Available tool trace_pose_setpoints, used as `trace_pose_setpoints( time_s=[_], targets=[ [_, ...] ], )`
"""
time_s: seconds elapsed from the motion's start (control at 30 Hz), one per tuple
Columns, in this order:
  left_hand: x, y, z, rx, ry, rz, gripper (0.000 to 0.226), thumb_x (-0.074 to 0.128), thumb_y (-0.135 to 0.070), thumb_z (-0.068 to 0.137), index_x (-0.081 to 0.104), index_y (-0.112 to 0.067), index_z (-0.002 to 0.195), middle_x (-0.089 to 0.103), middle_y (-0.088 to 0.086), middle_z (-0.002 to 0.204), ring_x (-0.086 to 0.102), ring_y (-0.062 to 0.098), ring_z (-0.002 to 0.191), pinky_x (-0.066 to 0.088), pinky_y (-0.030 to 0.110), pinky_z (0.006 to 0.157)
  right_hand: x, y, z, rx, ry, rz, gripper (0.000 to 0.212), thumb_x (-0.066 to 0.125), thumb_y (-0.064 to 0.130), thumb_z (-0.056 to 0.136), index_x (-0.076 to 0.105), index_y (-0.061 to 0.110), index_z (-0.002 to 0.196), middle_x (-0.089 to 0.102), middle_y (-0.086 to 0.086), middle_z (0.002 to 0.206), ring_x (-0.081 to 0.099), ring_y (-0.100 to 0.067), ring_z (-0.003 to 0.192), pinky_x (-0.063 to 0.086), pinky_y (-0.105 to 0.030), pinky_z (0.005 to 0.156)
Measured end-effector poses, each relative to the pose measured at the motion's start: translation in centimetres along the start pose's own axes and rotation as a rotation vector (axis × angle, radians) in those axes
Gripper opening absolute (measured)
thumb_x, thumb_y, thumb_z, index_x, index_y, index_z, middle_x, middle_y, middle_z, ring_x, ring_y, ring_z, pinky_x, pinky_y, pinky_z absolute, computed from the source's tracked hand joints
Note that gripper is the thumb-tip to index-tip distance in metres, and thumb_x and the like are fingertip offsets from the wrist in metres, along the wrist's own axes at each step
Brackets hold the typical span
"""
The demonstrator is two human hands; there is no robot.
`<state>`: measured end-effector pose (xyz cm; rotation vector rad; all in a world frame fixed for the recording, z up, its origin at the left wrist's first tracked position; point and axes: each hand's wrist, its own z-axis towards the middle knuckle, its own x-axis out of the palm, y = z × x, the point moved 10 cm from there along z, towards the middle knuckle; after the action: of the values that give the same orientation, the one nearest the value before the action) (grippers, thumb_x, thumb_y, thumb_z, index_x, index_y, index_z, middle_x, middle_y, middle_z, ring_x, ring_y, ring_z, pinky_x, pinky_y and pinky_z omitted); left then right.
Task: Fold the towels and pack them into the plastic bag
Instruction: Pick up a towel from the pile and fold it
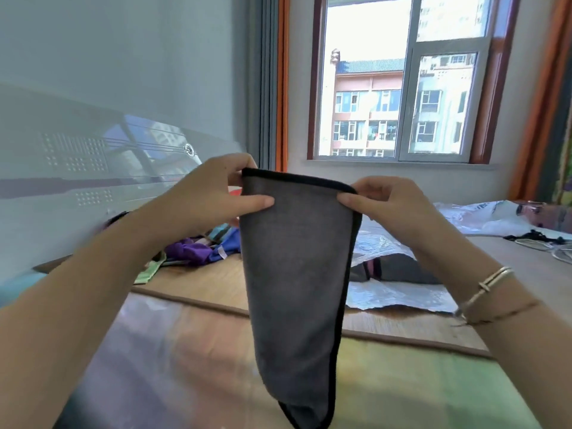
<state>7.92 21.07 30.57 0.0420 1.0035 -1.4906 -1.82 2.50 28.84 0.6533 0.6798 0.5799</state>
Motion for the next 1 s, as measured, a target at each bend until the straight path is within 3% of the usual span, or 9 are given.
trace_pose_setpoints(
  time_s=[0.13,0.23,0.33,0.47,0.57,0.63,0.73,0.87,1.0],
  targets=[
    [-0.9,2.5,2.2,-0.107,0.052,-0.130,0.020,0.071,-0.011,0.084,0.052,-0.014,0.089,0.067,0.004,0.102,0.069,0.009,0.080,0.058,0.028,0.057,1.3,-0.8,3.6,0.157,0.127,-0.034,0.020,0.069,0.026,0.088,0.066,0.007,0.093,0.056,0.004,0.060,0.042,-0.010,0.039,0.040,-0.020,0.048],
    [0.8,6.7,3.2,-0.248,0.203,-0.111,0.027,0.072,-0.006,0.083,0.050,-0.013,0.096,0.064,0.002,0.104,0.069,0.011,0.076,0.060,0.036,0.059,4.7,-3.8,5.4,0.341,0.303,-0.079,0.019,0.064,0.025,0.092,0.060,0.008,0.101,0.059,-0.007,0.100,0.062,-0.013,0.045,0.052,-0.023,0.048],
    [1.7,10.7,5.0,-0.292,0.236,-0.021,0.029,0.074,-0.004,0.081,0.051,-0.015,0.094,0.062,-0.001,0.099,0.067,0.009,0.070,0.057,0.033,0.052,8.3,-6.6,7.3,0.481,0.422,0.016,0.012,0.057,0.021,0.097,0.055,0.009,0.099,0.053,-0.010,0.125,0.073,-0.031,0.074,0.061,-0.035,0.068],
    [-2.1,12.5,11.0,-0.206,-0.153,-0.092,0.028,0.069,0.006,0.081,0.047,-0.011,0.085,0.055,0.012,0.098,0.064,0.030,0.081,0.060,0.038,0.055,9.6,-5.7,14.5,0.348,0.258,0.173,0.010,0.052,0.017,0.100,0.049,0.007,0.100,0.047,-0.013,0.132,0.072,-0.032,0.083,0.058,-0.044,0.082],
    [-6.2,10.0,13.9,0.008,-0.463,0.057,0.030,0.065,0.007,0.077,0.045,-0.015,0.083,0.054,0.003,0.086,0.058,0.022,0.078,0.051,0.026,0.066,8.7,-2.0,18.9,0.077,0.083,0.239,0.012,0.048,0.016,0.101,0.047,0.013,0.089,0.058,-0.012,0.106,0.066,-0.023,0.093,0.053,-0.040,0.095],
    [-6.6,9.0,14.3,0.106,-0.507,0.079,0.028,0.062,0.006,0.078,0.044,-0.014,0.090,0.053,-0.004,0.079,0.055,0.017,0.075,0.044,0.021,0.065,8.2,-1.1,19.6,-0.030,0.023,0.174,0.009,0.046,0.017,0.101,0.048,0.013,0.092,0.058,-0.015,0.102,0.061,-0.029,0.103,0.051,-0.034,0.094],
    [-4.9,10.6,13.2,0.127,-0.430,0.016,0.035,0.059,0.007,0.080,0.043,-0.020,0.095,0.053,-0.006,0.083,0.056,0.013,0.077,0.046,0.019,0.066,9.0,-3.0,18.5,-0.058,0.042,0.148,0.011,0.046,0.015,0.100,0.047,0.014,0.090,0.059,-0.023,0.105,0.058,-0.037,0.106,0.047,-0.043,0.097],
    [-0.3,15.2,8.4,-0.032,-0.242,-0.087,0.057,0.064,0.011,0.077,0.044,-0.035,0.104,0.062,-0.002,0.097,0.066,0.015,0.084,0.052,0.024,0.065,12.4,-8.4,13.7,-0.014,0.183,0.118,0.019,0.047,0.007,0.099,0.045,0.015,0.082,0.050,-0.001,0.076,0.049,-0.007,0.068,0.044,-0.012,0.064],
    [6.7,22.0,1.6,-0.312,0.191,-0.079,0.049,0.074,0.003,0.074,0.056,-0.024,0.112,0.065,0.003,0.093,0.066,0.014,0.074,0.055,0.036,0.067,16.9,-16.0,7.5,0.105,0.409,-0.005,0.016,0.052,0.008,0.096,0.047,0.013,0.082,0.056,-0.003,0.073,0.056,-0.010,0.069,0.045,-0.025,0.068]
  ],
)
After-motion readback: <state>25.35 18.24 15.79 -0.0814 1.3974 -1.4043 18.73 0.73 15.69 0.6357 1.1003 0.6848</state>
